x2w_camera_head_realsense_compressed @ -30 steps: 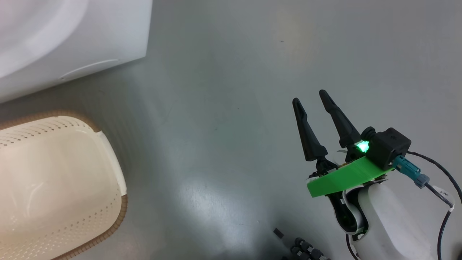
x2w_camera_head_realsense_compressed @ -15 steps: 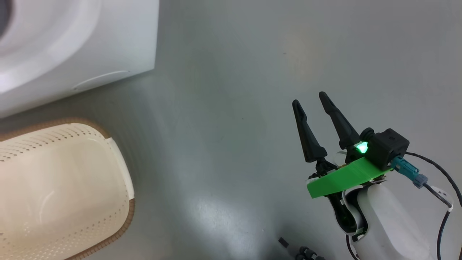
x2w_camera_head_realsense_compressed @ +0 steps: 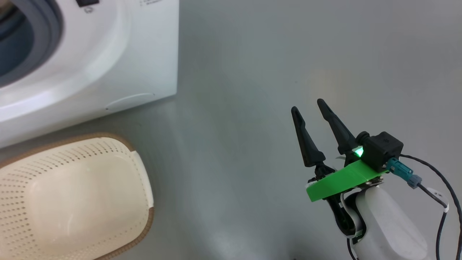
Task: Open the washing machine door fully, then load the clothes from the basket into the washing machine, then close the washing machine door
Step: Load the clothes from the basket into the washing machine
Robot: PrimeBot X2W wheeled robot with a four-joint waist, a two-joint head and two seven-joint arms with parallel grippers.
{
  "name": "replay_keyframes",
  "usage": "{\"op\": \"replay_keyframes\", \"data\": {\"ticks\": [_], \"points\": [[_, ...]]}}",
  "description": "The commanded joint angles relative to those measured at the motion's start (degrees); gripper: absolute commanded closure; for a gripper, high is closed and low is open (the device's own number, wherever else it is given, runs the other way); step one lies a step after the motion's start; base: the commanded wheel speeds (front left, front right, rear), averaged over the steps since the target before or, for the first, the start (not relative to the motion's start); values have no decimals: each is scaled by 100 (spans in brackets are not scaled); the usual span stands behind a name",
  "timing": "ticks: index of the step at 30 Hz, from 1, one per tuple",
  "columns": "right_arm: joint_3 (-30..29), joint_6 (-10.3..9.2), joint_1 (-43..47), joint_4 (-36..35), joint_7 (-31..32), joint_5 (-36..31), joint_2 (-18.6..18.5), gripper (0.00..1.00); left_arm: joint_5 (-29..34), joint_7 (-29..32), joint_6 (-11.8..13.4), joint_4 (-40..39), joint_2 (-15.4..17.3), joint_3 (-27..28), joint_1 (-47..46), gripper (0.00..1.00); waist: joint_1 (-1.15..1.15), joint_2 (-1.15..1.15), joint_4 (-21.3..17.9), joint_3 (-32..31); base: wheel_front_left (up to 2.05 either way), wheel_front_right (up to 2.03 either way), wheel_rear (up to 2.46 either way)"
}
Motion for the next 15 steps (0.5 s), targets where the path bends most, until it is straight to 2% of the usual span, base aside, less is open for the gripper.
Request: {"op": "replay_keyframes", "data": {"ticks": [1, 6, 12, 15], "points": [[112, 42, 44, -71, -47, -7, -49, 0, -64, -210, -12, -151, 240, 82, 218, 0, 0, 0, 188, -335, 0, 0, 0], [161, 42, 91, 59, -47, 86, -207, 0, -363, -835, -12, -395, 29, -29, 1115, 0, 0, 0, 375, -913, 0, 0, 0], [189, 42, 246, 207, -47, 238, -421, 0, -382, -971, -12, -682, -175, -7, 1963, 0, 0, 0, 581, -1543, 0, 0, 0], [226, 42, 324, 250, -47, 323, -504, 0, -186, -977, 58, -906, -302, 217, 2324, 0, 0, 0, 675, -1827, 0, 0, 0]]}}
